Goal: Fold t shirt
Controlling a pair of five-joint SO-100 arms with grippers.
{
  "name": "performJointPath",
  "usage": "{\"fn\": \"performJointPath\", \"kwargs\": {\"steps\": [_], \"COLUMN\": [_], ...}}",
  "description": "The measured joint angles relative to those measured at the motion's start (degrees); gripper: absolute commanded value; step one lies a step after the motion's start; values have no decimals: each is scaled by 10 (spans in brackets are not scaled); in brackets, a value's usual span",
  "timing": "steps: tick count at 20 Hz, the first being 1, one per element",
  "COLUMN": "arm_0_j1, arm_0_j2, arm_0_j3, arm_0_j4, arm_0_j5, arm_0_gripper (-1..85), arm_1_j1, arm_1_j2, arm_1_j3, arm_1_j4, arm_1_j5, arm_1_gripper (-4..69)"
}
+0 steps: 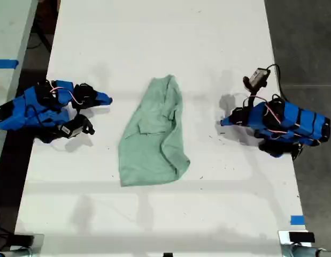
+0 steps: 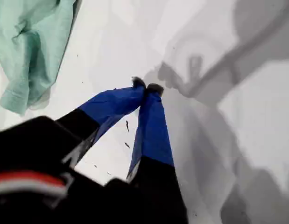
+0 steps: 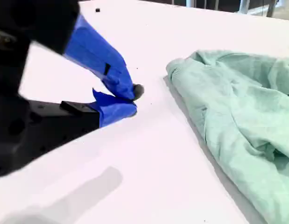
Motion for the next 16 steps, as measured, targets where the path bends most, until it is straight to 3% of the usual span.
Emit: {"fn": "performJointPath", "kwargs": {"steps": [1,3,7,8,11,16], "arm_0_j1": [0,76,171,190,250,350], "arm_0_j2": [-2,-95,-454,-541,-758,-1034], "arm_0_j3": [0,-66,-404,-495,-673,-836], "arm_0_j4": [3,61,190,207,218,202], "arm_0_j5": [-3,-86,-181,-198,-250,-303], "arm_0_gripper": [-2,-2,7,71,164,191], "arm_1_j1": [0,3,7,7,7,7], "arm_1_j2": [0,0,0,0,0,0], "arm_1_j3": [0,0,0,0,0,0], "arm_1_j4": [0,0,0,0,0,0], "arm_1_j5": [0,0,0,0,0,-3], "arm_1_gripper": [13,13,13,13,13,13]}}
